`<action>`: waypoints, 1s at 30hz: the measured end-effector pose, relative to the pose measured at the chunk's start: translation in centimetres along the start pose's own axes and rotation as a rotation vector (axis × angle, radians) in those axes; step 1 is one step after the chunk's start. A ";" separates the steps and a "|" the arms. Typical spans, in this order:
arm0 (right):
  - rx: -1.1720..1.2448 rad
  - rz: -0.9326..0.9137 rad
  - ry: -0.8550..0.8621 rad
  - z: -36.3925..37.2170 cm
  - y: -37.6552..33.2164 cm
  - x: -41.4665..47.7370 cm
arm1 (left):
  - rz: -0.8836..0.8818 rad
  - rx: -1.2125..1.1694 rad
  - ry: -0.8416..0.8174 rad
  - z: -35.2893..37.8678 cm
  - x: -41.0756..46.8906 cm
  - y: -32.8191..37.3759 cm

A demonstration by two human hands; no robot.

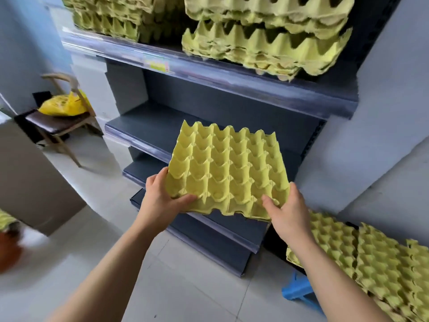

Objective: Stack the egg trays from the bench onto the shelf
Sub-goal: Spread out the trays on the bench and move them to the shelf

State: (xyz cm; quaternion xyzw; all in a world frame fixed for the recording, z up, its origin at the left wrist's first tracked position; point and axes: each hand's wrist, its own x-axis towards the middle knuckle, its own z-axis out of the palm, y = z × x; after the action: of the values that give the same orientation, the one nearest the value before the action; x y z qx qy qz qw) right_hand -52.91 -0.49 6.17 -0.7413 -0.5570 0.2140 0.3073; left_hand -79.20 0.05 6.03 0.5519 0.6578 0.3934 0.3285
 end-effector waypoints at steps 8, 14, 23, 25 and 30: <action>0.069 0.025 -0.044 10.0 -9.9 2.2 | -0.001 0.027 0.003 -10.6 8.8 -4.9; 0.088 0.025 -0.077 16.3 -13.7 6.5 | -0.024 -0.025 0.005 -13.4 15.7 -8.6; 0.085 0.057 -0.107 24.7 -17.7 14.2 | -0.115 -0.034 -0.022 -15.4 27.9 -13.3; 0.086 0.081 -0.109 26.4 -18.5 15.3 | -0.127 -0.063 -0.047 -15.8 30.1 -14.3; 0.060 0.134 -0.097 30.4 -20.3 17.8 | -0.146 -0.078 -0.143 -17.1 35.7 -16.8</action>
State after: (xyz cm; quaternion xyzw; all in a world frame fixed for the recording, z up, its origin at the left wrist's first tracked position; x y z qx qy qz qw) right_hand -81.93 27.00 -1.13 -0.7561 -0.5138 0.2864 0.2870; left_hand -108.12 31.21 -0.62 0.5160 0.6553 0.3531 0.4238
